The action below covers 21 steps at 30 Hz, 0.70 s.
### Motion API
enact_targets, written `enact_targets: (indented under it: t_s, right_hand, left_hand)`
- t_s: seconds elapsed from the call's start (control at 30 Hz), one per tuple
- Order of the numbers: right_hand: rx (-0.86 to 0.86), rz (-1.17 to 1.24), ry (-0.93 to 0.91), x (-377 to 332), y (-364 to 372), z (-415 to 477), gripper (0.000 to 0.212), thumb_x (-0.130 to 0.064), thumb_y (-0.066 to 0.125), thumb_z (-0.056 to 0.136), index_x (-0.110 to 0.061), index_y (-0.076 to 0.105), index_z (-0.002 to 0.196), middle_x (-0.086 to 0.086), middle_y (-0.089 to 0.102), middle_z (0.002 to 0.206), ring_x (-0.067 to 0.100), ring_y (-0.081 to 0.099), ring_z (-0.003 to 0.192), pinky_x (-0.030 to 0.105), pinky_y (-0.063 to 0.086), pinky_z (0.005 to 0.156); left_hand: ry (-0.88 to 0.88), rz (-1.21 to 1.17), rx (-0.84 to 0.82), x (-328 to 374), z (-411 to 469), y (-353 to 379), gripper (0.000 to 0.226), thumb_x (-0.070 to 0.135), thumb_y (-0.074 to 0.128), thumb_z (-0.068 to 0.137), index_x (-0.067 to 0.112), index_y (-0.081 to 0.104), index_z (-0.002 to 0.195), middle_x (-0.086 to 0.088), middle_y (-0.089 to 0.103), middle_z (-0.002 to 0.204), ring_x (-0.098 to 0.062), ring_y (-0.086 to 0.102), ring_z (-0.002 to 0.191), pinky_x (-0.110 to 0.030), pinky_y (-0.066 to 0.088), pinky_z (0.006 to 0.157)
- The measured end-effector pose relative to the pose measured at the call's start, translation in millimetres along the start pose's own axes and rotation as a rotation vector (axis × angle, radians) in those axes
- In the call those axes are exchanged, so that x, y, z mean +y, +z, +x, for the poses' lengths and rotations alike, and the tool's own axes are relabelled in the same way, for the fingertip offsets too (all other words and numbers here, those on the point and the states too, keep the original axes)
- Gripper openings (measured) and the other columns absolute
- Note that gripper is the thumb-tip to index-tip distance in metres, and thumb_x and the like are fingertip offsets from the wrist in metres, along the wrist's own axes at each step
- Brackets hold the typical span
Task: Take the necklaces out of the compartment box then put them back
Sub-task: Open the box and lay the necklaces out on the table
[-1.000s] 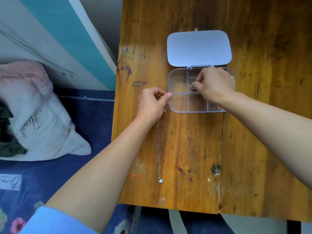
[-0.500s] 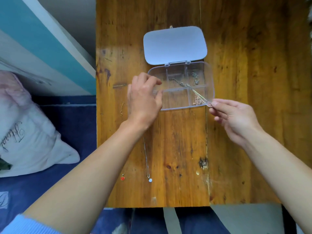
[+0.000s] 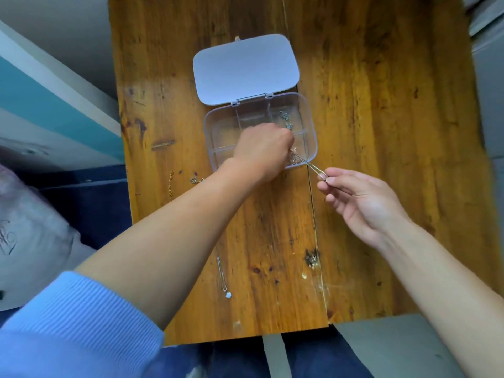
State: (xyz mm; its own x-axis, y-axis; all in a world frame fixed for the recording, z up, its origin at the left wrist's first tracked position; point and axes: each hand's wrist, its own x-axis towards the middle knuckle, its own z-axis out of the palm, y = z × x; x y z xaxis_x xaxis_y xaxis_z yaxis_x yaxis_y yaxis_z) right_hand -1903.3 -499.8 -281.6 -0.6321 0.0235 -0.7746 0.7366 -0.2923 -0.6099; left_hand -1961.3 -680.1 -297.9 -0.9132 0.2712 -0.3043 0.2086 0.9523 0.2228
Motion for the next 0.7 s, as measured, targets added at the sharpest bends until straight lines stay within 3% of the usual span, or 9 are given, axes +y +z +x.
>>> enact_targets:
  t_s: [0.13, 0.23, 0.3, 0.4, 0.47, 0.6, 0.7]
  right_hand:
    - [-0.005, -0.029, -0.045, -6, -9, -4, 0.012, 0.003, 0.067, 0.082, -0.007, 0.073, 0.083, 0.01, 0.076, 0.081, 0.017, 0.073, 0.073, 0.019, 0.052, 0.051]
    - [0.063, -0.155, -0.074, -7, -17, -4, 0.008, -0.001, 0.07, 0.082, -0.007, 0.074, 0.086, 0.011, 0.077, 0.085, 0.018, 0.074, 0.077, 0.018, 0.052, 0.052]
    - [0.088, -0.19, -0.073, -6, -20, -3, 0.009, -0.001, 0.071, 0.082, -0.007, 0.073, 0.089, 0.012, 0.077, 0.086, 0.018, 0.074, 0.077, 0.017, 0.052, 0.051]
    - [0.098, -0.208, -0.072, -4, -20, -3, 0.009, -0.001, 0.07, 0.083, -0.007, 0.073, 0.09, 0.011, 0.077, 0.085, 0.018, 0.074, 0.077, 0.017, 0.052, 0.052]
    - [0.095, -0.207, -0.082, -2, -18, -4, 0.01, 0.0, 0.069, 0.083, -0.007, 0.073, 0.088, 0.011, 0.077, 0.084, 0.016, 0.074, 0.074, 0.018, 0.052, 0.052]
    - [0.08, -0.203, -0.131, 4, -7, -11, 0.015, 0.003, 0.063, 0.084, -0.008, 0.073, 0.084, 0.009, 0.076, 0.078, 0.014, 0.07, 0.068, 0.018, 0.052, 0.051]
    - [0.067, -0.185, -0.178, 4, 3, -20, 0.017, 0.005, 0.06, 0.084, -0.008, 0.072, 0.082, 0.007, 0.075, 0.074, 0.013, 0.068, 0.063, 0.018, 0.051, 0.051]
  left_hand:
    - [-0.039, -0.166, -0.03, -1, 4, -7, 0.017, 0.019, 0.058, 0.086, 0.02, 0.074, 0.092, -0.007, 0.07, 0.087, -0.034, 0.062, 0.088, -0.033, 0.04, 0.062]
    - [-0.096, -0.47, -0.013, -13, -2, -22, 0.016, 0.028, 0.066, 0.087, 0.016, 0.076, 0.091, 0.006, 0.058, 0.068, -0.015, 0.056, 0.071, -0.028, 0.038, 0.064]
    - [-0.12, -0.64, 0.0, -22, -12, -34, 0.02, 0.031, 0.068, 0.087, 0.012, 0.076, 0.087, 0.003, 0.062, 0.074, -0.008, 0.056, 0.069, -0.028, 0.041, 0.063]
    - [-0.211, -0.946, -0.034, -35, -32, -47, 0.021, 0.031, 0.063, 0.091, 0.015, 0.075, 0.087, -0.003, 0.072, 0.099, -0.016, 0.065, 0.094, -0.033, 0.051, 0.08]
    - [-0.27, -1.124, -0.033, -43, -44, -48, 0.024, 0.028, 0.058, 0.095, 0.013, 0.073, 0.085, -0.002, 0.073, 0.103, -0.016, 0.066, 0.103, -0.032, 0.052, 0.084]
    - [-0.397, -1.597, -0.016, -51, -64, -46, 0.038, 0.024, 0.046, 0.1, 0.016, 0.052, 0.063, -0.01, 0.073, 0.085, -0.032, 0.07, 0.099, -0.035, 0.053, 0.077]
    - [-0.503, -1.875, 0.035, -54, -80, -40, 0.045, 0.027, 0.047, 0.099, 0.017, 0.044, 0.055, -0.011, 0.073, 0.078, -0.032, 0.072, 0.093, -0.032, 0.058, 0.07]
